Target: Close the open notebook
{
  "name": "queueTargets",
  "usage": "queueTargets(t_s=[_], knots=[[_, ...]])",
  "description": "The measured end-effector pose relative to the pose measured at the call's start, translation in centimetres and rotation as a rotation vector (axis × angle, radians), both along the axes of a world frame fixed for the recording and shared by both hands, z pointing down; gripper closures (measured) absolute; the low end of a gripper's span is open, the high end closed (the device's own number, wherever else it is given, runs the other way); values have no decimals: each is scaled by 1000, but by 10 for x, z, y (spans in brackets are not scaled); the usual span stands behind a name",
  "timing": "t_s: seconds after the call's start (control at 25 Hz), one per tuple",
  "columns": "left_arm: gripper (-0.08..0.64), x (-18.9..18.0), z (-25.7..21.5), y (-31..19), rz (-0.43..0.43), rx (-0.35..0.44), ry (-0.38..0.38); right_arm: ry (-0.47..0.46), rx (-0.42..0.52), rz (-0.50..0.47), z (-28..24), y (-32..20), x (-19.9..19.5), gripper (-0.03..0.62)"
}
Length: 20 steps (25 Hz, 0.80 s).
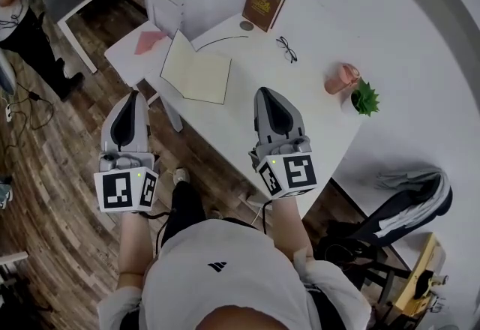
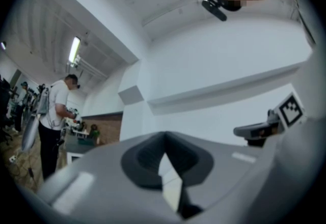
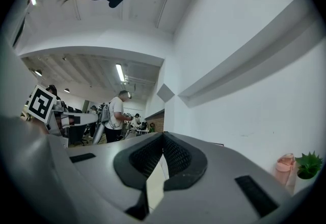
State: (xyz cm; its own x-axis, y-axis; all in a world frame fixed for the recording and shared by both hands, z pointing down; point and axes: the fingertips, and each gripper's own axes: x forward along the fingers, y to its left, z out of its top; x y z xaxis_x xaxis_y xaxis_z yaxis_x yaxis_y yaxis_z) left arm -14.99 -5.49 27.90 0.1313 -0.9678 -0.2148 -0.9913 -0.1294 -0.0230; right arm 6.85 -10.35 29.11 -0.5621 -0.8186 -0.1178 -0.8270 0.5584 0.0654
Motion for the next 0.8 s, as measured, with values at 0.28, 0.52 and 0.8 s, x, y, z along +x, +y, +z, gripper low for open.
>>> queueTargets(t_s=[0.28, 0.52, 0.8], knots=[[551, -29, -1, -72, 52, -4, 5, 2, -9, 44, 1, -61, -30, 595], [551, -51, -2, -127, 114, -14, 3, -1, -21, 98, 2, -103, -52, 595], [551, -68, 8, -176, 190, -41, 1, 1, -28, 168, 5, -136, -71, 595]])
